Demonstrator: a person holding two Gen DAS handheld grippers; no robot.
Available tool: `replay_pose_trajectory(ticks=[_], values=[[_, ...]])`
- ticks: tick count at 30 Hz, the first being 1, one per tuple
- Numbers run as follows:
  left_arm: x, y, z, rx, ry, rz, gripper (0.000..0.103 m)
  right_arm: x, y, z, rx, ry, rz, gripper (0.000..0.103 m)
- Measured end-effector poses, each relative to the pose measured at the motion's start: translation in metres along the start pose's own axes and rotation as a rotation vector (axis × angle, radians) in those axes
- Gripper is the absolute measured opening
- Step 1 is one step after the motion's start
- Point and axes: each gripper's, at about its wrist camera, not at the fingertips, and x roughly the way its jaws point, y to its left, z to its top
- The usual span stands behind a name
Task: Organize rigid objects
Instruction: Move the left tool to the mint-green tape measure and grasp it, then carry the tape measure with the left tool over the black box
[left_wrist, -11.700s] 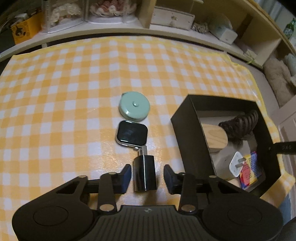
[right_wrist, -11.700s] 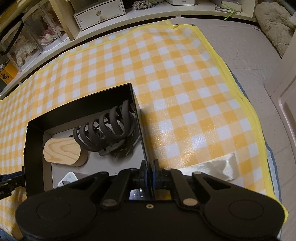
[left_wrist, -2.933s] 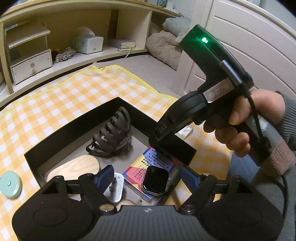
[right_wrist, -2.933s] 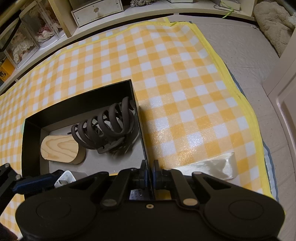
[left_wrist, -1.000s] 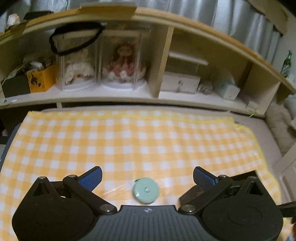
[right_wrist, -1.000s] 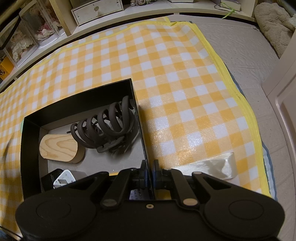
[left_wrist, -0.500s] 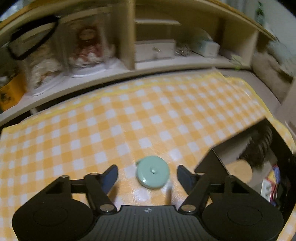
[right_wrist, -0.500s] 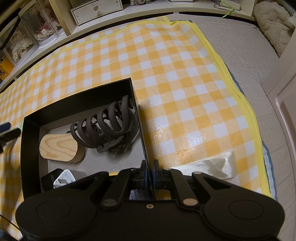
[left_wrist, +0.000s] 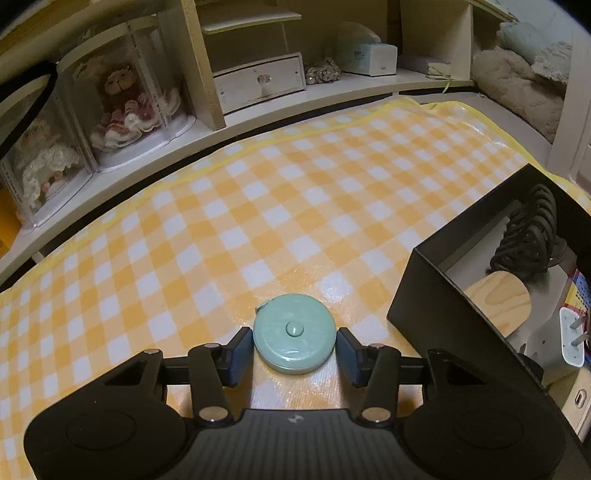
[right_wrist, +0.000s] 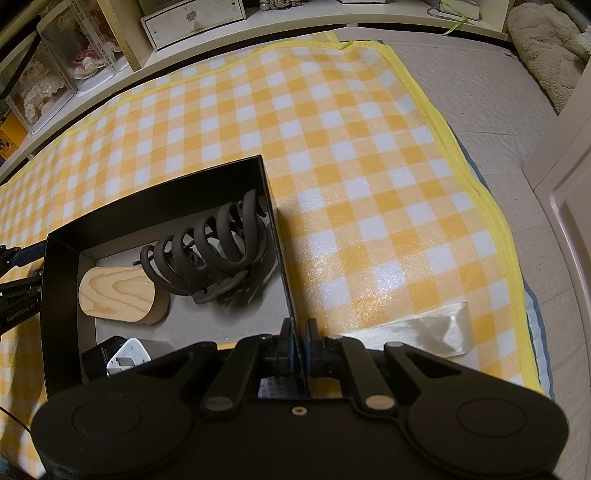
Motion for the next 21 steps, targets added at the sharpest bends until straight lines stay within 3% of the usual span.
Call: replay_pose_trajectory(ticks=[15, 21], values=[[0.0, -0.005, 0.0, -0.004, -0.044, 0.029, 0.05, 0.001, -0.001, 0.0, -0.001, 0.001, 0.001, 0.007], [-0.033, 0.004, 0.015, -0.096, -0.151, 0.021, 0.05, 0.001, -0.001, 0.0, -0.002, 0.001, 0.0, 0.007]])
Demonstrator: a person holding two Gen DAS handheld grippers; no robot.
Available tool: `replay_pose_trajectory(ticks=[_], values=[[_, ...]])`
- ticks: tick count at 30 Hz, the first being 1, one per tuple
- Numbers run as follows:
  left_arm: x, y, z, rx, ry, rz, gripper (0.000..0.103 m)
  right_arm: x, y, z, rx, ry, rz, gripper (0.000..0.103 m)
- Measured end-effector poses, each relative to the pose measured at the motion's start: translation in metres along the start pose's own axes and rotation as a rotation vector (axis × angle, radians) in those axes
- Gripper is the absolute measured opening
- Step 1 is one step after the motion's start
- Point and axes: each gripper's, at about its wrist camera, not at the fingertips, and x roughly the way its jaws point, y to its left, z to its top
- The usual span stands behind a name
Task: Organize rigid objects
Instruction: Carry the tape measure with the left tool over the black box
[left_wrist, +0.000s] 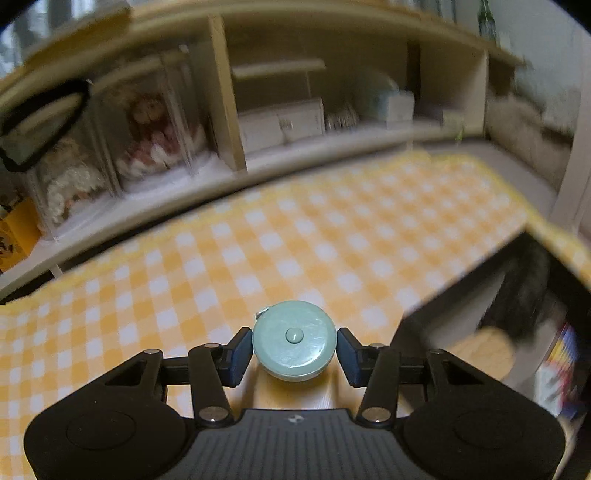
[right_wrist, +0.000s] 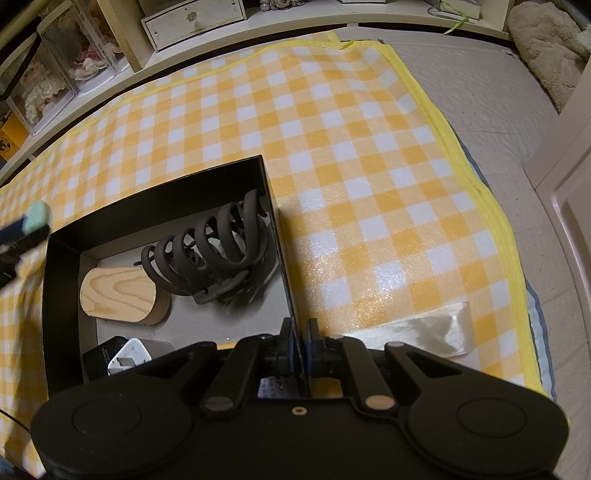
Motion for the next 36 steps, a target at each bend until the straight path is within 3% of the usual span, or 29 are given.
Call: replay_pose_trajectory(ticks=[8, 16, 24, 32, 36], values=[[-0.052, -0.014, 0.027, -0.053, -0.153, -0.071, 0.05, 0.0, 0.001, 0.0, 0.0, 0.0, -0.001, 0.007], [-0.071, -0.042, 0.032, -0.056, -0.186, -0.168, 0.05, 0.0, 0.001, 0.001, 0.001, 0.0, 0.0, 0.008], [-0.054, -0.1, 0.016, 0.032, -0.125, -0.317, 0.05, 0.0, 0.001, 0.001, 0.001, 0.0, 0.0, 0.008], [-0.027, -0.128, -0.001, 0.133, 0.011, -0.365, 0.05, 0.0, 0.001, 0.001, -0.002, 0.0, -0.002, 0.008], [-0.022, -0.134, -0.003, 0.172, 0.039, -0.393, 0.05, -0.001, 0.001, 0.0, 0.001, 0.001, 0.0, 0.008]])
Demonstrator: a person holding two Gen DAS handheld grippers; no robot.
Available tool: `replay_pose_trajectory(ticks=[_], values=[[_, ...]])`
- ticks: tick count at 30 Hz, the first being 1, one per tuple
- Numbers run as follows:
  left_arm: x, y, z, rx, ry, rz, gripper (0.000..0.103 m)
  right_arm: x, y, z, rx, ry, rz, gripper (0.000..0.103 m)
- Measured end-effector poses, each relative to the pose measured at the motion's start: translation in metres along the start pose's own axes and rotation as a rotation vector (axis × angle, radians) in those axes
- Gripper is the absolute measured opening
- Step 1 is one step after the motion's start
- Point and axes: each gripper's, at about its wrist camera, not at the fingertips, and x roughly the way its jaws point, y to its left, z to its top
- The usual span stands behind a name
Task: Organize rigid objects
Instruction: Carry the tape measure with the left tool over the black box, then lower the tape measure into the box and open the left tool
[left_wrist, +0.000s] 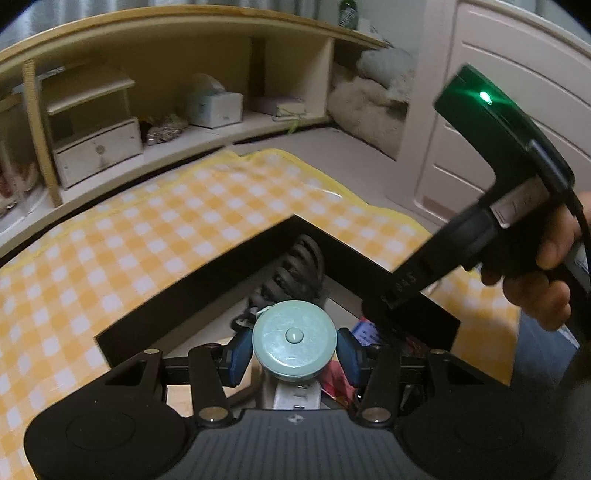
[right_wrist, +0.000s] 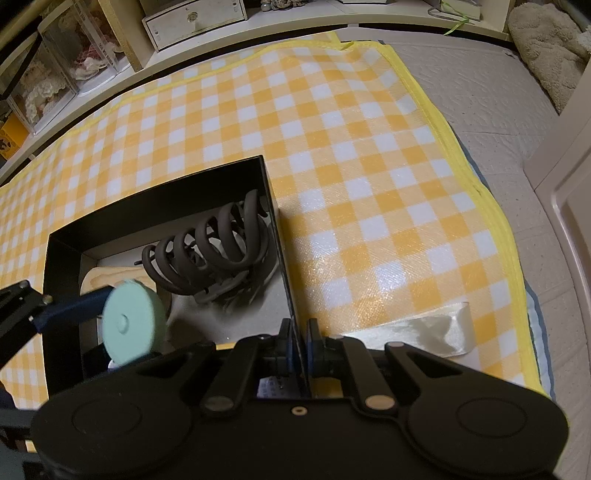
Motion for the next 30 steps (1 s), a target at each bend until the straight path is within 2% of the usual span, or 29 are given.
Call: replay_pose_trajectory(ticks=[7, 19, 30], values=[[0.014, -0.007, 0.003, 0.062, 0.046, -0.047, 0.05, 0.0, 0.0, 0.0, -0.001, 0.001, -0.002, 0.008], [0.035, 0.008, 0.007, 0.028, 0.05, -0.004, 0.05, 0.0, 0.0, 0.0, 0.0, 0.001, 0.001, 0.008], [0.031, -0.007, 0.002, 0.079, 0.103, -0.06, 0.05, 0.0, 0.0, 0.0, -0.002, 0.001, 0.0, 0.008]])
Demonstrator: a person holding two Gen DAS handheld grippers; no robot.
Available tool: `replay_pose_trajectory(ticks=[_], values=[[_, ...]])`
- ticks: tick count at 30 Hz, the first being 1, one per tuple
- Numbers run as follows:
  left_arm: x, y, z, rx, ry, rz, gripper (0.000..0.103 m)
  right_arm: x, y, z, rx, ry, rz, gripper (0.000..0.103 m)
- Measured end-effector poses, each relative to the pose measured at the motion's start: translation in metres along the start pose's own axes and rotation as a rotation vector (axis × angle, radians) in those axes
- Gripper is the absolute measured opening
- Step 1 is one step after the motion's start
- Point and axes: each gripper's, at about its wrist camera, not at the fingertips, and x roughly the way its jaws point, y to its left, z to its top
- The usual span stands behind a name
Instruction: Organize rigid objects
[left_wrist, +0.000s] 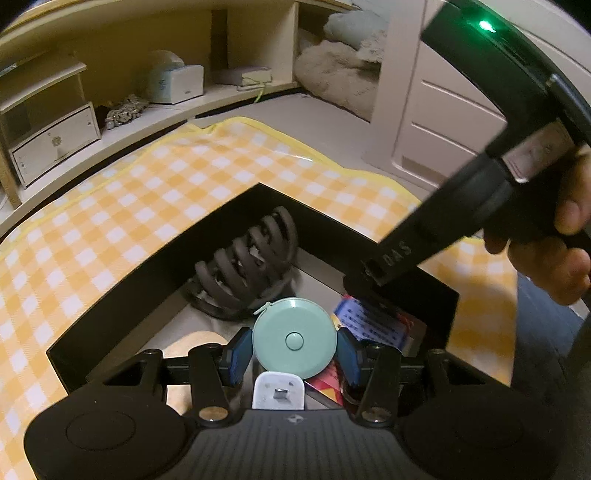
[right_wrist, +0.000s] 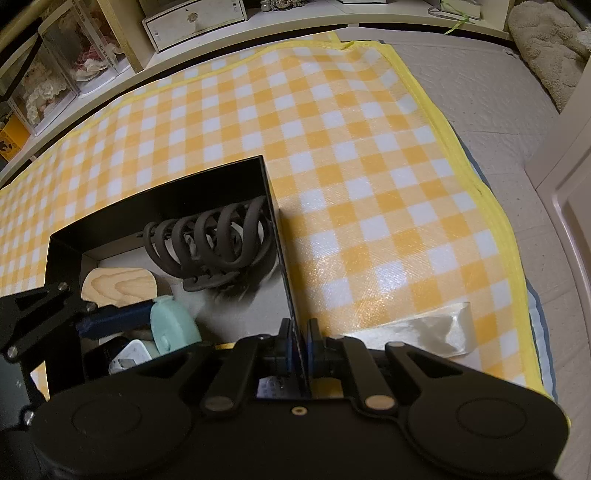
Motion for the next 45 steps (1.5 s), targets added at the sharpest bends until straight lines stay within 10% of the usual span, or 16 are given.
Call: replay_pose_trajectory(ticks=[30, 40, 45], values=[[-0.017, 0.006, 0.004, -0.061, -0.012, 0.062, 0.063, 0.0, 0.0, 0.0, 0.002, 0.001, 0.003, 0.008], [-0.047, 0.015, 0.006, -0.161, -0.042, 0.095, 0.103, -0.001, 0.001, 0.0, 0.004, -0.002, 0.005, 0.008], [-0.057, 0.026, 0.006, -0.252, -0.057, 0.124, 0.103, -0.018, 0.007, -0.003, 0.0, -0.058, 0.014, 0.025]])
